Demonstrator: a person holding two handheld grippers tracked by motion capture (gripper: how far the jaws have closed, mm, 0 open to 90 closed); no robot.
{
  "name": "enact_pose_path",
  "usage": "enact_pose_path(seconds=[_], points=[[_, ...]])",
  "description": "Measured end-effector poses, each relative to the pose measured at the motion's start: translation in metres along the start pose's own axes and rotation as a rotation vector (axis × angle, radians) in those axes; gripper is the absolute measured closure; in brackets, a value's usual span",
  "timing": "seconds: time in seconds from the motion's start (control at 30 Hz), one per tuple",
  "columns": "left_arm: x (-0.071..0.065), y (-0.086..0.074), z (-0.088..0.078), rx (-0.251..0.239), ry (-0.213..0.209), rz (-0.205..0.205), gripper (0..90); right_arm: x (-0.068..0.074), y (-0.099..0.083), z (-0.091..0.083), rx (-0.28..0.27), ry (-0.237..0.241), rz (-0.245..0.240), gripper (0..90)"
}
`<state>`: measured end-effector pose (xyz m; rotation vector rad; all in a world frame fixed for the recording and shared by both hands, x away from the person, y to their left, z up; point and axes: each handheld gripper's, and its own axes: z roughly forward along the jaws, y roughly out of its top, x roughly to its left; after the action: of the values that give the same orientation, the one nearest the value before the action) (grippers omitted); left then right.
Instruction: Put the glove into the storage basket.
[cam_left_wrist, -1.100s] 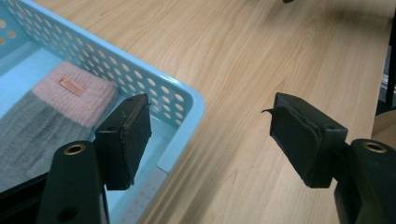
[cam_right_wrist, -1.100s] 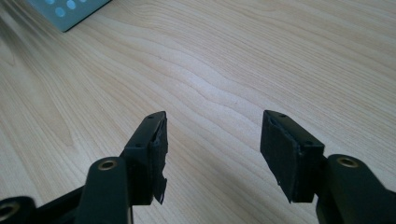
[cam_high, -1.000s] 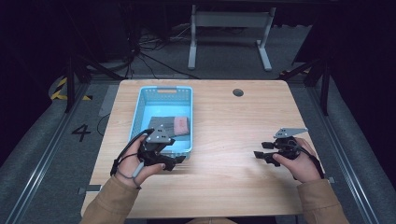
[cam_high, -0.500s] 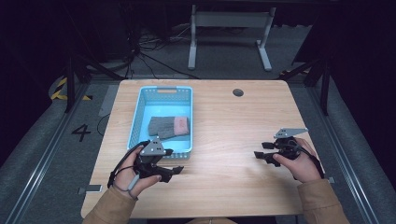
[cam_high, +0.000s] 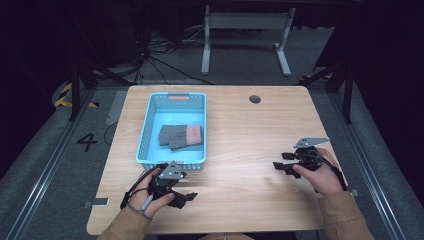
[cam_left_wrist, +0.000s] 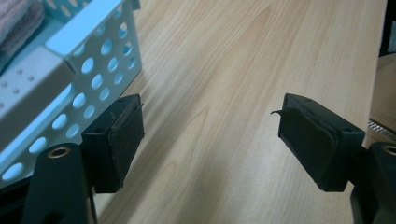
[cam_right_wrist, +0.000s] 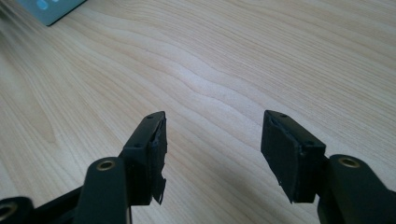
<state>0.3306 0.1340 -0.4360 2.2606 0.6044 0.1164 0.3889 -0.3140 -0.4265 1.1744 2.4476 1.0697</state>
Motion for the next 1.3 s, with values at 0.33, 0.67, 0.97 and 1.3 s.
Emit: enact_pose_path(seconds=[0.33, 0.67, 0.97, 1.3], points=[[0.01, -0.02, 0.019, 0.026, 0.069, 0.031, 21.9, -0.011, -0.01, 0.008, -0.011, -0.042, 0.009, 41.7], [0.011, -0.024, 0.027, 0.031, 0.033, 0.009, 21.4, -0.014, -0.016, 0.018, -0.02, -0.133, 0.016, 42.4], [0.012, -0.023, 0.025, 0.026, 0.04, 0.009, 21.4, -0.014, -0.017, 0.019, -0.013, -0.128, 0.012, 42.3], [0.012, -0.023, 0.023, 0.015, 0.038, 0.002, 21.4, -0.013, -0.016, 0.019, -0.013, -0.127, 0.011, 42.3]])
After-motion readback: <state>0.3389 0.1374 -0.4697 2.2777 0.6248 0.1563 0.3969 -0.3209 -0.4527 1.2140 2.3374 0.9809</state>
